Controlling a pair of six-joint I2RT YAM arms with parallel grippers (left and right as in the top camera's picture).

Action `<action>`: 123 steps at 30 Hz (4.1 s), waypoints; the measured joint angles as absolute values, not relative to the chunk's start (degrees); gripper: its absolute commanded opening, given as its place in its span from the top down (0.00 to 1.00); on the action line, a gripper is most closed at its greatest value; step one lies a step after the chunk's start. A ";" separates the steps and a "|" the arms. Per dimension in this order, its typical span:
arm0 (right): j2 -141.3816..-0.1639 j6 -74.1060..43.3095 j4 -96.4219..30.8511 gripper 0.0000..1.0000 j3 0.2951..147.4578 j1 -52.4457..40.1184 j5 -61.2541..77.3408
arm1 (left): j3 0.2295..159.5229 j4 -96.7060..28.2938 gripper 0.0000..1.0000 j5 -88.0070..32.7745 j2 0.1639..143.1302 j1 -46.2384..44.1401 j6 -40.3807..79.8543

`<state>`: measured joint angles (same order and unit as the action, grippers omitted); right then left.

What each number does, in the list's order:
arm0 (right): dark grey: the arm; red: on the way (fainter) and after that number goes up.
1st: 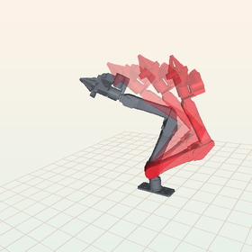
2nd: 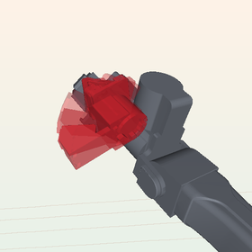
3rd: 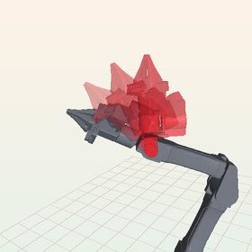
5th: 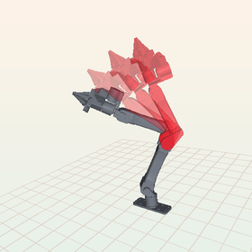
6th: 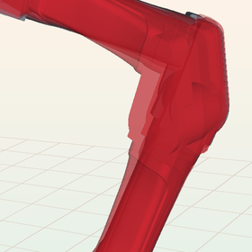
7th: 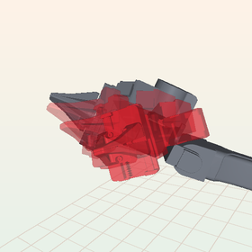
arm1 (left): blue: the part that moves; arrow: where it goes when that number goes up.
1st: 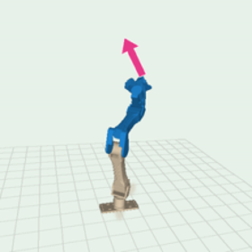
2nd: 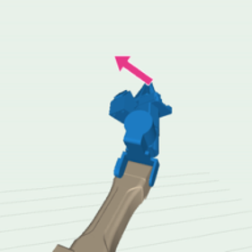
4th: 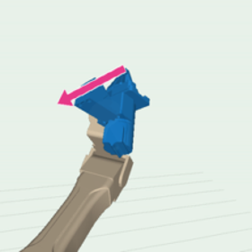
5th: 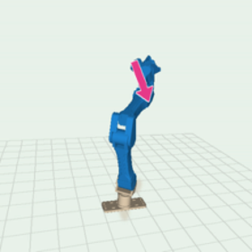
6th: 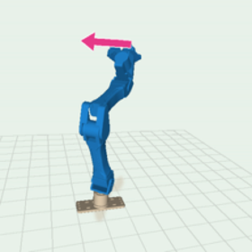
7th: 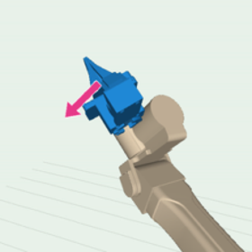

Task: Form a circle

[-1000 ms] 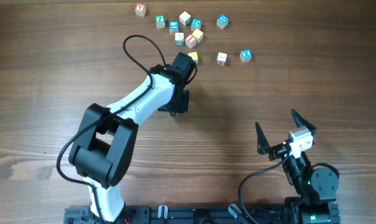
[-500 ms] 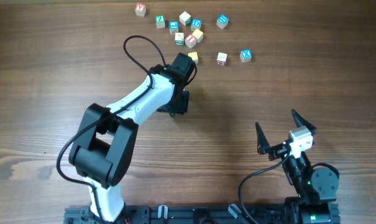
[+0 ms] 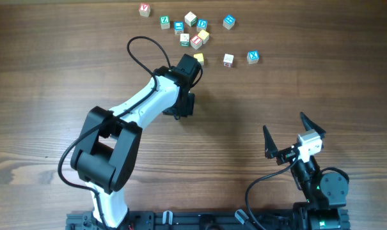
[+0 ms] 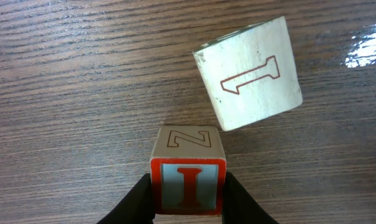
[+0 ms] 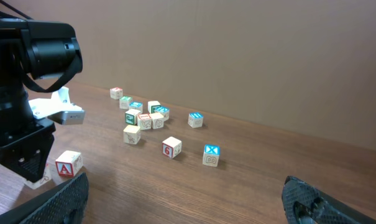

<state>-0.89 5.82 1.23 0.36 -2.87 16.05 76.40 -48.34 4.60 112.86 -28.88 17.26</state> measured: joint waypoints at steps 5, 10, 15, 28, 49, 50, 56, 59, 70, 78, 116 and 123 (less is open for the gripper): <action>-0.89 5.82 1.23 0.01 0.36 -2.87 16.08 | 76.40 -48.14 0.69 4.62 112.86 -28.88 18.81; -0.89 5.82 1.23 0.00 0.36 -2.87 16.08 | 76.40 -48.12 0.69 4.60 112.86 -28.88 19.44; -0.89 5.82 1.23 0.00 0.36 -2.87 16.08 | 76.40 -48.12 0.70 4.62 112.86 -28.88 19.66; -0.89 5.82 1.23 0.00 0.36 -2.87 16.08 | 76.44 -49.47 0.70 4.64 112.86 -28.88 19.86; -0.89 5.82 1.23 0.00 0.36 -2.87 16.08 | 76.44 -47.48 0.65 6.13 112.86 -28.88 20.51; -0.89 5.82 1.23 0.00 0.36 -2.87 16.08 | 76.44 -47.48 0.65 6.46 112.86 -28.88 20.62; -0.89 5.82 1.23 0.01 0.36 -2.87 16.05 | 76.44 -47.29 0.65 7.51 112.86 -28.88 20.73; -0.89 5.82 1.23 0.00 0.36 -2.87 16.08 | 76.44 -46.92 0.66 7.51 112.86 -28.88 20.75; -0.89 5.82 1.23 0.00 0.36 -2.87 16.08 | 76.44 -46.83 0.65 7.44 112.86 -28.88 20.75; -0.89 5.82 1.23 0.00 0.36 -2.87 16.08 | 76.44 -47.29 0.55 7.42 112.86 -28.88 20.99; -0.89 5.82 1.23 0.00 0.36 -2.87 16.08 | 76.44 -46.48 0.65 7.42 112.86 -28.88 21.15; -0.89 5.82 1.23 0.00 0.36 -2.87 16.08 | 76.44 -46.19 0.65 6.57 112.86 -28.88 21.15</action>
<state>-0.89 5.82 1.23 0.36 -2.87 16.08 76.44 -46.19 6.57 112.86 -28.88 21.15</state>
